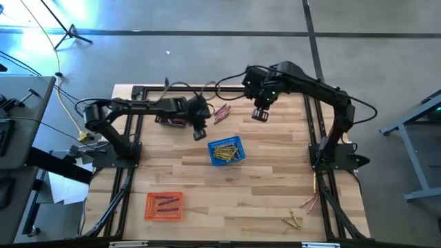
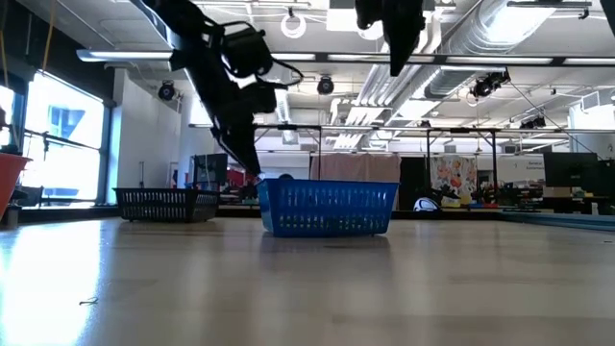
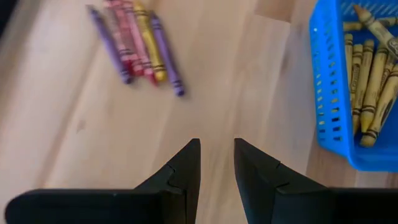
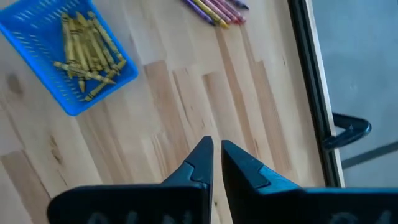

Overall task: Sort crayons
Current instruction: Put the violet crayon into the orange basket

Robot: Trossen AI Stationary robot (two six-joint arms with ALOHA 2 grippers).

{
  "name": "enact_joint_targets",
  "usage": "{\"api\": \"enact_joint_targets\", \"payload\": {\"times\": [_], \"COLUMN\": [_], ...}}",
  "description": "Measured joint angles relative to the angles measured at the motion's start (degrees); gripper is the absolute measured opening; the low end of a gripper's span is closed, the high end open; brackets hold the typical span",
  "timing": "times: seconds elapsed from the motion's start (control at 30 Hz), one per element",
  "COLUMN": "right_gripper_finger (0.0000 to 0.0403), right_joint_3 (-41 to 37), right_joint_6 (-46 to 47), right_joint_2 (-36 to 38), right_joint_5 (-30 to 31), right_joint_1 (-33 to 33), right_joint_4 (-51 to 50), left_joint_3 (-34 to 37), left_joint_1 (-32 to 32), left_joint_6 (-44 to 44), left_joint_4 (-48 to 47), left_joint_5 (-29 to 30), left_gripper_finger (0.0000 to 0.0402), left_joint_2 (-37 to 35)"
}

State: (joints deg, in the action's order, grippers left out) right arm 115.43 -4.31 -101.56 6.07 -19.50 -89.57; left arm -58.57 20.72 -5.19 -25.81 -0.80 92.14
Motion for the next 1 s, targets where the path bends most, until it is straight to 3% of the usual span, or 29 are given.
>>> {"api": "enact_joint_targets", "payload": {"times": [0.23,0.43,0.57,0.73,1.0], "right_gripper_finger": [0.0016,0.0016,0.0016,0.0016,0.0016], "right_joint_3": [-3.2,-16.3,-26.3,-37.1,-47.1], "right_joint_6": [-0.1,-1.3,-0.7,1.9,6.0], "right_joint_2": [-0.7,1.6,4.4,8.6,13.7], "right_joint_5": [8.3,10.3,10.0,6.6,-0.3], "right_joint_1": [0.8,0.0,-0.4,-0.4,-0.4], "right_joint_4": [-0.1,-0.2,2.5,9.6,19.0], "left_joint_3": [0.0,0.0,0.0,0.0,0.0], "left_joint_1": [-3.5,-4.7,-4.4,-3.6,-2.6], "left_joint_6": [-7.4,-9.0,-7.8,-5.6,-5.0], "left_joint_4": [8.2,12.6,13.2,14.0,16.8], "left_joint_5": [0.7,10.2,12.7,10.4,10.3], "left_gripper_finger": [0.0085,0.0085,0.0085,0.0085,0.0085], "left_joint_2": [5.7,8.6,9.5,10.6,12.5]}}
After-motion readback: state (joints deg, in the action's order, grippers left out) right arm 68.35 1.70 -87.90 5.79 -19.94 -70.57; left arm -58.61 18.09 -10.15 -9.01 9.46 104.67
